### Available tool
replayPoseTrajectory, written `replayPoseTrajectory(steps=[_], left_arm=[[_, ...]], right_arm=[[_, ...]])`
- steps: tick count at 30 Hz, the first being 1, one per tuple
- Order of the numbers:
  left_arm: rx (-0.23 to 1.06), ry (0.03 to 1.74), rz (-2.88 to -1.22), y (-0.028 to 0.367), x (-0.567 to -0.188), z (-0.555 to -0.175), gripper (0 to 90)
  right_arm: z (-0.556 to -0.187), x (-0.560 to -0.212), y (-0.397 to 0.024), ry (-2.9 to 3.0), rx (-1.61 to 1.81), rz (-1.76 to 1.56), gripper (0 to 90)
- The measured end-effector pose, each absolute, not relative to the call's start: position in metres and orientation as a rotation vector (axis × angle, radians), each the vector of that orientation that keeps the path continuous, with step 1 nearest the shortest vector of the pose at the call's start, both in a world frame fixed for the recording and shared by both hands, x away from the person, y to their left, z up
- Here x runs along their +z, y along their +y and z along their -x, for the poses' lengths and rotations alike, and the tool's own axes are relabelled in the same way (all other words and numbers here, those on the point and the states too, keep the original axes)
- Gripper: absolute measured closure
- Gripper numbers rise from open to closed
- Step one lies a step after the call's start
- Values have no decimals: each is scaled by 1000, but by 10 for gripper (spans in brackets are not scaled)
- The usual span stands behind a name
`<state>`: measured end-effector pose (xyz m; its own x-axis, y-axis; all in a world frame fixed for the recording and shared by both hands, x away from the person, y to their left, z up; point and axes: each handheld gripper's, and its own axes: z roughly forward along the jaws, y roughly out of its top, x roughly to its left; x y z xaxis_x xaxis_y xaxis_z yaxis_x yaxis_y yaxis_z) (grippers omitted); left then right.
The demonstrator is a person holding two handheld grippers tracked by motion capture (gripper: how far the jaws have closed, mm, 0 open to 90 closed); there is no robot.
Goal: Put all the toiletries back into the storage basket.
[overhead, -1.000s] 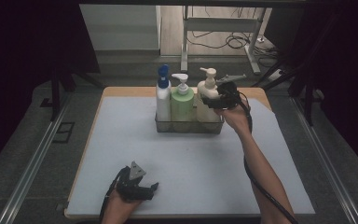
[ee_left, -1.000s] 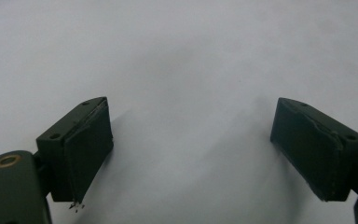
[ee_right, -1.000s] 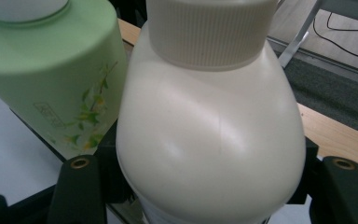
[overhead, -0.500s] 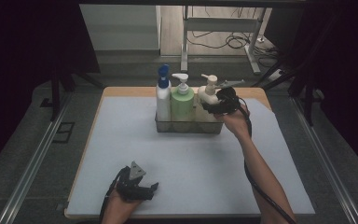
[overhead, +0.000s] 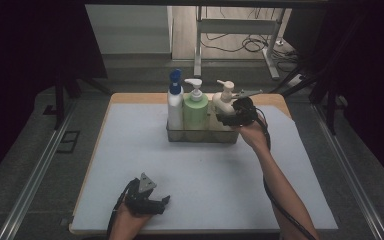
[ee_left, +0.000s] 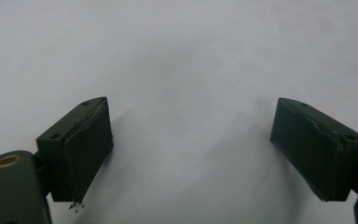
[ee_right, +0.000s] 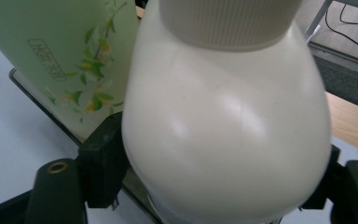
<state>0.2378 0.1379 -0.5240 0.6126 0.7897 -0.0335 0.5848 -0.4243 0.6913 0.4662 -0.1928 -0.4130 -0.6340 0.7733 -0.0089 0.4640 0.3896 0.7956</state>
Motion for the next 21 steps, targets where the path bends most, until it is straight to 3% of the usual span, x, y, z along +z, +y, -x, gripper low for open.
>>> replayPoseTrajectory(steps=[21], left_arm=[[392, 1077, -2159, 138, -524, -238, 124]], right_arm=[[-444, -411, -213, 2336, 1136, -1090, 189]])
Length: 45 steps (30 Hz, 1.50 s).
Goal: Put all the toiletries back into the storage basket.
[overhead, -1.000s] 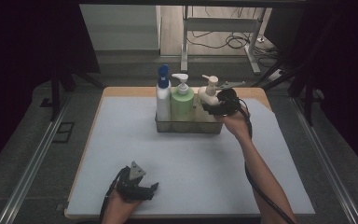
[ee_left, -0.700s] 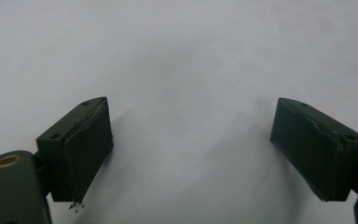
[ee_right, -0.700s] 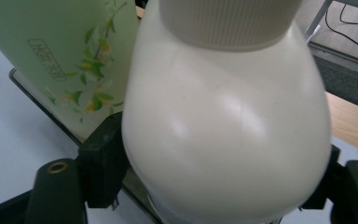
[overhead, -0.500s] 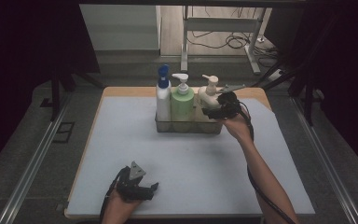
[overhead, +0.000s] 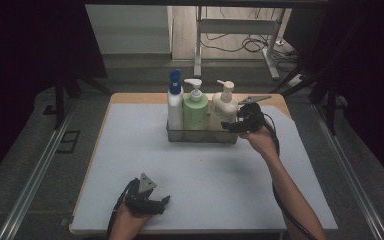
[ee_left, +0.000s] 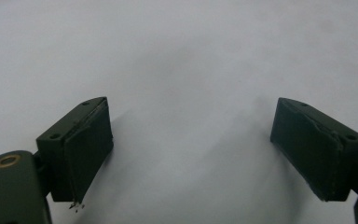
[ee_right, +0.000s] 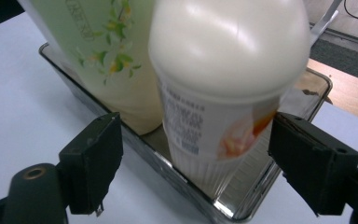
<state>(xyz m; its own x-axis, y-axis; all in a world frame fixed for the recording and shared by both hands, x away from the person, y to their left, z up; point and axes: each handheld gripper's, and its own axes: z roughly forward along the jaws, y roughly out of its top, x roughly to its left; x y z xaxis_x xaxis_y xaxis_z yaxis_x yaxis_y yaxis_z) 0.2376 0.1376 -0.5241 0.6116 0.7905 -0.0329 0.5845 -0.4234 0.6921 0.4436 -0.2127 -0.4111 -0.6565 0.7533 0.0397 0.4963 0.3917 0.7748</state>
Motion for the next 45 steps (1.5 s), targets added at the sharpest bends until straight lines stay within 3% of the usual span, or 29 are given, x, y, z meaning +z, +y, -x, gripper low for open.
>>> replayPoseTrajectory(steps=[19, 35, 45], left_arm=[[393, 1078, -2159, 137, -524, -237, 124], [392, 1078, -2159, 138, -524, -238, 124], [393, 1076, -2162, 138, -524, -238, 124]], right_arm=[[-420, -409, -237, 2330, 1132, -1099, 559], [-435, -420, -246, 2284, 1076, -1177, 875], [-453, -425, -245, 2264, 1062, -1222, 900]])
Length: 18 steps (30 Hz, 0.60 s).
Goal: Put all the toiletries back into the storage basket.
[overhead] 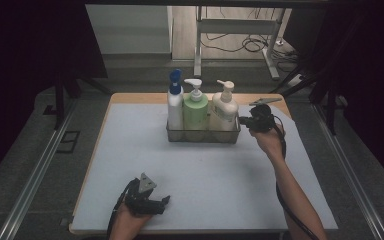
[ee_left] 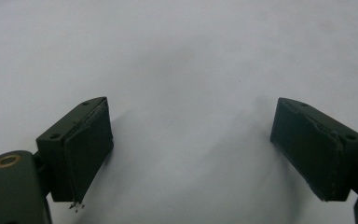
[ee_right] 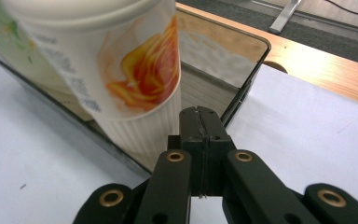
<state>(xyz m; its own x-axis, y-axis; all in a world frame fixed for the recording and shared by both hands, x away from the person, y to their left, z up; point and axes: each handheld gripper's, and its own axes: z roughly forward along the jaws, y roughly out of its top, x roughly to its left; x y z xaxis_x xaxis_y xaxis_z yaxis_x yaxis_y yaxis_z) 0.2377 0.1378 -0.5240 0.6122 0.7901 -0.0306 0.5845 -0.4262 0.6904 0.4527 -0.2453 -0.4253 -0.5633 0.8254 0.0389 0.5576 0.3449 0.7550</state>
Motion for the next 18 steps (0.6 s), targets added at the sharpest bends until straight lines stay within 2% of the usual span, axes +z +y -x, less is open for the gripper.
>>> replayPoseTrajectory(steps=[18], left_arm=[[392, 1077, -2162, 138, -524, -238, 124]], right_arm=[[-480, -445, -236, 2306, 1079, -1248, 900]])
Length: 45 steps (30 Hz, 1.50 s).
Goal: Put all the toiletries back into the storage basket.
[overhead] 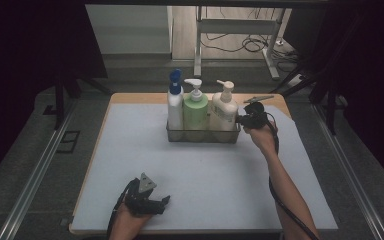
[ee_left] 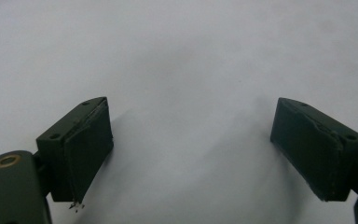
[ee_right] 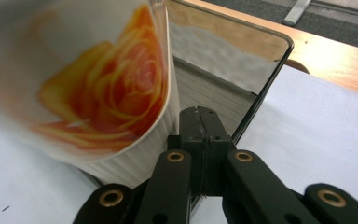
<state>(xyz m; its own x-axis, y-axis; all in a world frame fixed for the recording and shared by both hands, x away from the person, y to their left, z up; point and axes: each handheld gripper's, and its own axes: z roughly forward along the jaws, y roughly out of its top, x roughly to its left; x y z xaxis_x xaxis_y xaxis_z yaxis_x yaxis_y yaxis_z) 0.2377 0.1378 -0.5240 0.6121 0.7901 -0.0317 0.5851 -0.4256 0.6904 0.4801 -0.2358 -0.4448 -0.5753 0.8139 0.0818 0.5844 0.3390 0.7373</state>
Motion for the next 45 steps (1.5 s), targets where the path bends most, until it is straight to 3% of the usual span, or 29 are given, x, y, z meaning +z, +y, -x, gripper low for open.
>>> replayPoseTrajectory(steps=[45], left_arm=[[390, 1077, -2162, 138, -524, -238, 124]], right_arm=[[-474, -458, -204, 2394, 1088, -1194, 900]])
